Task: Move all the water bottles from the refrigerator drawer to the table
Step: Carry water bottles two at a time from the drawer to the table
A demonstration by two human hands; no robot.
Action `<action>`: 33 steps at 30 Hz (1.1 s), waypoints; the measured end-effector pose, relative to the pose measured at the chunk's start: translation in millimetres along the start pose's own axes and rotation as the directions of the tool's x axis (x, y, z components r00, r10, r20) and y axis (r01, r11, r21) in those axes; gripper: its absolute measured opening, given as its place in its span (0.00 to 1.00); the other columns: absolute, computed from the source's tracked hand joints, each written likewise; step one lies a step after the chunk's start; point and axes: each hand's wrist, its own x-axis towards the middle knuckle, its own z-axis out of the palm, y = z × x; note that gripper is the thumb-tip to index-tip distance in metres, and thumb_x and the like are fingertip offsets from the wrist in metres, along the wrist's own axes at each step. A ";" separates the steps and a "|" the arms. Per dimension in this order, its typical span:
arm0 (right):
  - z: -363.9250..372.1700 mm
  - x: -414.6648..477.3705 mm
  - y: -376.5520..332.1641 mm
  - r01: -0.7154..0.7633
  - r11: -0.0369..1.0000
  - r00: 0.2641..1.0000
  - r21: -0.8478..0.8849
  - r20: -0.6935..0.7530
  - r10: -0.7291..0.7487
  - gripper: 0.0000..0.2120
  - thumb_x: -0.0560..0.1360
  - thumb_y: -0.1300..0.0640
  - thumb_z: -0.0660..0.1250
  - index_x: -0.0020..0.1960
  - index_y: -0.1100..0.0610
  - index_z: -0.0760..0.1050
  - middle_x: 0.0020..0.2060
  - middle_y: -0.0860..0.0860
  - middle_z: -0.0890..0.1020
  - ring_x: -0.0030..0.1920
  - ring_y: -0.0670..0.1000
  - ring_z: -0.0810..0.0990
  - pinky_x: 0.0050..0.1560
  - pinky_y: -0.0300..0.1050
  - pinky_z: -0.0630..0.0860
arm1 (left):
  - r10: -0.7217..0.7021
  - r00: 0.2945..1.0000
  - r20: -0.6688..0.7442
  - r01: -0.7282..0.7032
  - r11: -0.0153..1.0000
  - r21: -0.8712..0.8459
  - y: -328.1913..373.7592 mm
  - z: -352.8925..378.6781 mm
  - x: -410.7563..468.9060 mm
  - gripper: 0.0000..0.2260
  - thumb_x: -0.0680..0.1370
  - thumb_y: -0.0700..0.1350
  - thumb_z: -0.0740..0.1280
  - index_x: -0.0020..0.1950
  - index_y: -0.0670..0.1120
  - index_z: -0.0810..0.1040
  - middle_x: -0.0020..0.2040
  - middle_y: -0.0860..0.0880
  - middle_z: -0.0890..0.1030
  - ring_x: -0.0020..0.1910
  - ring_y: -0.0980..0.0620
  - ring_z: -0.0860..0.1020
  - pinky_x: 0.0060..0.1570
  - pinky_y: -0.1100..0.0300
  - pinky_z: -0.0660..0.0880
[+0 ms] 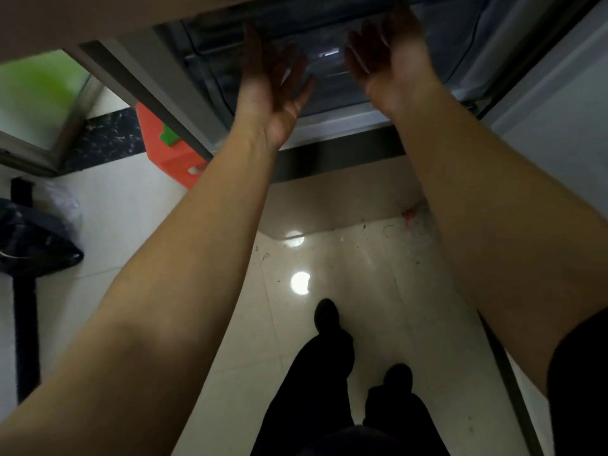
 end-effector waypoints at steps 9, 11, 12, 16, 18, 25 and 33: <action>-7.9 -25.1 1.1 -0.052 0.990 0.997 -0.127 -0.062 0.044 0.08 0.82 0.58 0.65 0.57 0.62 0.73 0.43 0.56 0.82 0.46 0.54 0.82 0.47 0.47 0.82 | 0.065 0.967 -0.247 0.007 0.960 0.282 -15.7 7.7 -28.1 0.25 0.77 0.59 0.68 0.64 0.41 0.77 0.54 0.46 0.83 0.42 0.51 0.82 0.41 0.58 0.80; -18.2 -36.7 4.2 -0.051 0.983 0.998 -0.175 -0.038 0.045 0.09 0.81 0.57 0.65 0.58 0.62 0.75 0.50 0.57 0.83 0.53 0.55 0.83 0.52 0.46 0.80 | 0.057 0.953 -0.299 0.037 0.953 0.301 -22.9 4.0 -39.2 0.26 0.75 0.62 0.70 0.60 0.42 0.80 0.47 0.47 0.82 0.36 0.52 0.76 0.38 0.59 0.78; -22.4 -43.7 5.3 -0.046 0.980 0.999 -0.193 -0.033 0.040 0.10 0.81 0.56 0.65 0.59 0.61 0.76 0.54 0.57 0.83 0.58 0.56 0.83 0.54 0.45 0.80 | 0.057 0.946 -0.320 0.050 0.948 0.316 -26.4 2.8 -45.9 0.26 0.74 0.63 0.70 0.59 0.42 0.80 0.45 0.48 0.81 0.36 0.52 0.75 0.38 0.59 0.77; -37.6 -68.0 9.9 -0.059 0.971 0.997 -0.231 -0.066 0.045 0.13 0.81 0.54 0.67 0.60 0.62 0.76 0.52 0.56 0.83 0.52 0.52 0.83 0.46 0.41 0.80 | 0.082 0.918 -0.388 0.069 0.930 0.361 -42.2 -0.8 -73.8 0.22 0.76 0.61 0.68 0.55 0.43 0.83 0.41 0.52 0.83 0.34 0.53 0.75 0.33 0.61 0.74; -44.8 -82.5 12.2 -0.067 0.968 0.995 -0.242 -0.089 0.047 0.13 0.81 0.56 0.66 0.61 0.62 0.75 0.47 0.54 0.82 0.46 0.50 0.81 0.42 0.40 0.79 | 0.098 0.906 -0.411 0.068 0.926 0.371 -51.2 -1.6 -89.9 0.17 0.78 0.59 0.67 0.51 0.45 0.82 0.41 0.54 0.84 0.28 0.58 0.73 0.29 0.63 0.71; -78.8 -141.9 9.7 -0.103 0.942 0.994 -0.318 -0.060 0.089 0.15 0.82 0.55 0.63 0.64 0.65 0.73 0.52 0.57 0.81 0.52 0.52 0.80 0.52 0.42 0.79 | 0.116 0.876 -0.469 0.063 0.935 0.350 -81.7 -9.0 -146.7 0.14 0.78 0.56 0.68 0.51 0.46 0.82 0.45 0.54 0.86 0.29 0.56 0.67 0.36 0.59 0.68; -88.4 -170.0 11.2 -0.174 0.916 0.983 -0.360 -0.112 0.142 0.15 0.81 0.55 0.65 0.64 0.61 0.74 0.60 0.57 0.81 0.56 0.52 0.82 0.56 0.45 0.82 | 0.118 0.867 -0.484 0.075 0.930 0.361 -87.0 -14.5 -176.5 0.20 0.78 0.56 0.69 0.59 0.41 0.79 0.43 0.54 0.86 0.30 0.55 0.67 0.35 0.59 0.69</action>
